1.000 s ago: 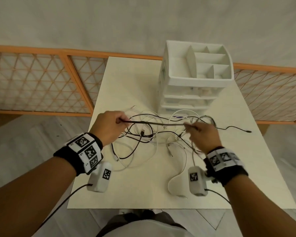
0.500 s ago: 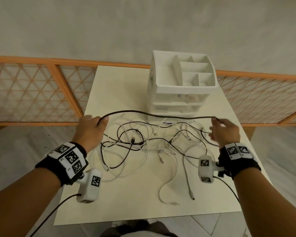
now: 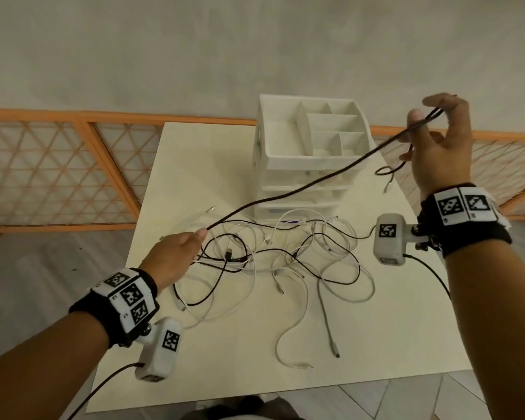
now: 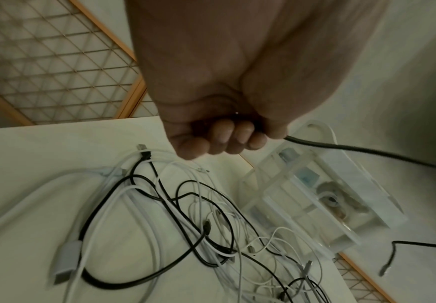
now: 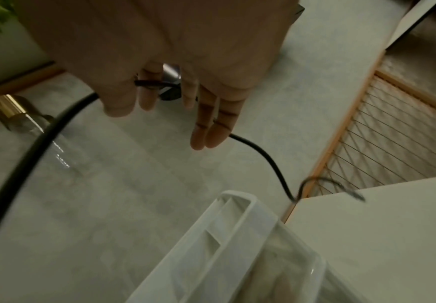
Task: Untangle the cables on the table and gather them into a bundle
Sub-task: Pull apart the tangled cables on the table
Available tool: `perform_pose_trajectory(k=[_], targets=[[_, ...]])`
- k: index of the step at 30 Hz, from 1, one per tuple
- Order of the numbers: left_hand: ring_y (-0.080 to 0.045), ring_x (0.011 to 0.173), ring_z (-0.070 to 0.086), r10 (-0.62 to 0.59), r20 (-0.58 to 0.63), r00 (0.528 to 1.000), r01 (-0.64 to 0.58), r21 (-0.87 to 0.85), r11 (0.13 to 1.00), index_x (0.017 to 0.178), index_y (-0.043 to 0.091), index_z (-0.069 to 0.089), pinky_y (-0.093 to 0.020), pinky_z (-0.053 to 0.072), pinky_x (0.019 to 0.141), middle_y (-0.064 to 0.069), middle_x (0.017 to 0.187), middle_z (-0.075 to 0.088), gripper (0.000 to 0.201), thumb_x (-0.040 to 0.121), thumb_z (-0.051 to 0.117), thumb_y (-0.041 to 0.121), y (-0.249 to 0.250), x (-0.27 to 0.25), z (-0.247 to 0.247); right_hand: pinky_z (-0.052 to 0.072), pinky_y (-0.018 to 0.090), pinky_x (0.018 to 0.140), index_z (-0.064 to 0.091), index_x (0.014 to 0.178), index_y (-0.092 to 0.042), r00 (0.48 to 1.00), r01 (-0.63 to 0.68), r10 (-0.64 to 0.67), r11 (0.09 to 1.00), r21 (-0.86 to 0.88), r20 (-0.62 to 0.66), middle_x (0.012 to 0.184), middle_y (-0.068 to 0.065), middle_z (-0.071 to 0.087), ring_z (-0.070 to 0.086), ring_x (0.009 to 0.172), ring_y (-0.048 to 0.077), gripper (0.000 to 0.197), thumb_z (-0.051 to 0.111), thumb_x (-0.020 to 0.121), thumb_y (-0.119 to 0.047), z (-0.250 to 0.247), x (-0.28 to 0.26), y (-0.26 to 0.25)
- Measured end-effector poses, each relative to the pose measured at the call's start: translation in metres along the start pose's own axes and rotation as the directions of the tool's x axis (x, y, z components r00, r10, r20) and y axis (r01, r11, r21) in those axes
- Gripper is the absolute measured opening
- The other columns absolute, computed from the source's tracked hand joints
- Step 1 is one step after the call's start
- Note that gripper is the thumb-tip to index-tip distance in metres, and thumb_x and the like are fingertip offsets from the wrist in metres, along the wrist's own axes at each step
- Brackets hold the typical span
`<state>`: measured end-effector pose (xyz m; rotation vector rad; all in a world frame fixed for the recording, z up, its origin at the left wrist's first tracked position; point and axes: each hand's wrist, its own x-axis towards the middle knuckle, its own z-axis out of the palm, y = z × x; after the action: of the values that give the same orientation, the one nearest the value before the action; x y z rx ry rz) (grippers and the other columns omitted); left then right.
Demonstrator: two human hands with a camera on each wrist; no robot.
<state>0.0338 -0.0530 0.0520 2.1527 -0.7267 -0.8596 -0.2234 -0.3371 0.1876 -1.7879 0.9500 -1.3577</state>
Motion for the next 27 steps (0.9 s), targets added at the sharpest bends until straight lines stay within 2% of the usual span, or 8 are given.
perform_pose_trajectory(k=[4,9,14,17,21,23,25,27], targets=[[-0.022,0.059,0.055,-0.043,-0.015,0.999,0.041,-0.099,0.994,0.073,0.009,0.067,-0.028,0.044,0.061,-0.006,0.062,0.062,0.039,0.101,0.052,0.032,-0.002,0.001,0.002,0.054,0.035,0.057,0.055,0.112,-0.032,0.974,-0.152,0.167,0.983,-0.104,0.15,0.11,-0.018,0.062,0.066,0.082,0.027,0.023,0.065,0.092,-0.027,0.006,-0.001,0.033],[-0.016,0.054,0.05,0.053,0.05,0.997,-0.043,-0.187,0.981,0.096,0.015,0.07,-0.023,0.039,0.048,-0.006,0.066,0.062,0.025,0.103,0.047,0.014,-0.001,-0.011,0.006,0.058,0.045,0.075,0.034,0.153,-0.03,0.651,-0.547,0.722,0.66,-0.516,0.234,0.152,0.009,0.046,0.068,0.088,0.03,0.074,0.05,0.091,0.007,-0.007,-0.041,0.106],[-0.01,0.05,0.034,0.07,0.108,0.992,-0.051,-0.166,0.985,0.088,0.019,0.071,-0.023,0.028,0.047,0.007,0.059,0.042,0.03,0.103,0.047,0.03,0.016,-0.017,0.012,0.049,0.026,0.074,0.042,0.146,-0.038,0.763,-0.222,0.478,0.825,-0.519,0.434,0.07,-0.008,0.065,0.061,0.066,0.006,0.07,0.071,0.087,-0.017,0.026,-0.105,0.071],[-0.003,0.046,0.035,0.2,0.213,0.956,-0.174,-0.135,0.975,0.086,0.021,0.072,-0.02,0.029,0.049,0.014,0.053,0.039,0.044,0.102,0.042,0.048,0.048,-0.029,0.017,0.048,0.015,0.065,0.032,0.145,-0.052,0.625,-0.059,0.327,0.925,-0.374,0.709,0.059,-0.005,0.067,0.058,0.052,0.001,0.073,0.074,0.088,-0.034,0.063,-0.156,0.019],[0.002,0.046,0.043,0.36,0.269,0.893,-0.348,-0.093,0.933,0.087,0.014,0.074,-0.011,0.032,0.051,0.02,0.045,0.047,0.037,0.103,0.047,0.034,0.074,-0.041,0.009,0.049,0.015,0.05,0.062,0.101,-0.024,0.482,-0.138,0.506,0.85,-0.508,0.715,0.075,0.008,0.075,0.062,0.047,0.009,0.01,0.06,0.098,-0.032,0.075,-0.165,0.027],[0.001,0.049,0.043,0.349,0.311,0.884,-0.345,-0.068,0.936,0.089,0.014,0.073,-0.011,0.033,0.053,0.022,0.048,0.05,0.033,0.104,0.047,0.029,0.068,-0.039,0.001,0.055,0.018,0.06,0.067,0.086,-0.023,0.556,-0.18,0.613,0.748,-0.639,0.561,0.08,0.005,0.076,0.071,0.063,0.02,0.014,0.061,0.095,-0.031,0.061,-0.145,0.048],[0.001,0.048,0.043,0.251,0.379,0.891,-0.303,0.085,0.949,0.091,0.019,0.07,-0.017,0.034,0.054,0.026,0.05,0.053,0.03,0.105,0.044,0.026,0.048,-0.036,0.001,0.058,0.03,0.076,0.072,0.091,-0.024,0.825,-0.22,0.501,0.712,-0.667,0.262,0.083,0.008,0.075,0.071,0.081,0.033,0.009,0.063,0.091,-0.024,0.045,-0.126,0.066],[-0.002,0.051,0.045,0.122,0.361,0.924,-0.225,0.258,0.94,0.087,0.023,0.064,-0.022,0.037,0.052,0.022,0.058,0.059,0.029,0.104,0.04,0.02,0.019,-0.032,0.01,0.057,0.039,0.082,0.069,0.107,-0.024,0.947,-0.244,0.319,0.778,-0.578,0.029,0.083,0.011,0.072,0.067,0.079,0.035,0.019,0.061,0.091,-0.016,0.036,-0.122,0.073]])
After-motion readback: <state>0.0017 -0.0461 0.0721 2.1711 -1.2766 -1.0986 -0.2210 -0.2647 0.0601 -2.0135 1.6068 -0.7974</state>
